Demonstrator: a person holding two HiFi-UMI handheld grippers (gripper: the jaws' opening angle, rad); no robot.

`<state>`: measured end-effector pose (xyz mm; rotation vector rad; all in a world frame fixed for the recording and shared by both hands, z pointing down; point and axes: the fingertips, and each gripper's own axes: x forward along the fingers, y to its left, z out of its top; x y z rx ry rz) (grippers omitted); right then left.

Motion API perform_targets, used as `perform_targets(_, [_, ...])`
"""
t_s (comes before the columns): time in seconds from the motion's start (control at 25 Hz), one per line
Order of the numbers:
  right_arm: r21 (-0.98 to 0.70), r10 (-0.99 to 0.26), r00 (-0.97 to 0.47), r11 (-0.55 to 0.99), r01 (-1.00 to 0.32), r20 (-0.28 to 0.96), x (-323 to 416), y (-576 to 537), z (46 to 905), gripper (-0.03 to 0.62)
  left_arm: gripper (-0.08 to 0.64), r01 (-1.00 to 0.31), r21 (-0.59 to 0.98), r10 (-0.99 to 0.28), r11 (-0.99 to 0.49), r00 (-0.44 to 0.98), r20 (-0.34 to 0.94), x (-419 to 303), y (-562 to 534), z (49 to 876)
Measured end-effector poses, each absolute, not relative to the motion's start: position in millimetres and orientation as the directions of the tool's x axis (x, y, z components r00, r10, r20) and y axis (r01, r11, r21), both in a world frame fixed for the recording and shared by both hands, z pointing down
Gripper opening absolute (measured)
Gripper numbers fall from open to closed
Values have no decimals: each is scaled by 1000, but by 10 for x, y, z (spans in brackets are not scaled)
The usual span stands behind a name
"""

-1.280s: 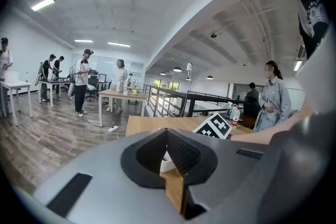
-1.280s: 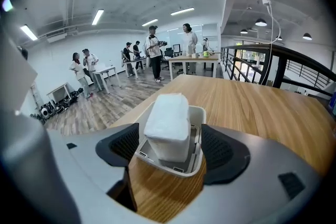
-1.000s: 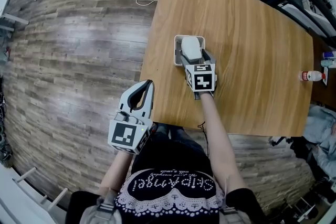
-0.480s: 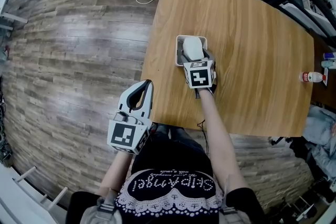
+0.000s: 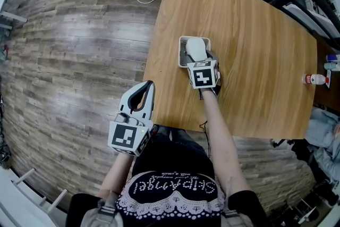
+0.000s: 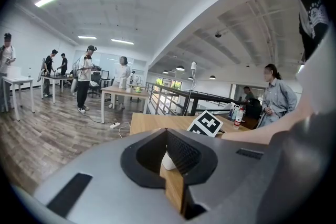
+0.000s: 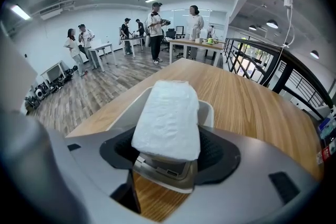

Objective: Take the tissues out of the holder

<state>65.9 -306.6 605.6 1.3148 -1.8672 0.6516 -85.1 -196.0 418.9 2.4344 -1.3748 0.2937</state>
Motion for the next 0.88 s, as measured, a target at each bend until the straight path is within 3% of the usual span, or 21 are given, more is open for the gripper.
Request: perform_targets(0.88, [42, -588, -193, 362, -931, 786, 652, -3098, 6019, 287, 6, -865, 170, -798, -473, 502, 334, -901, -1957, 4148])
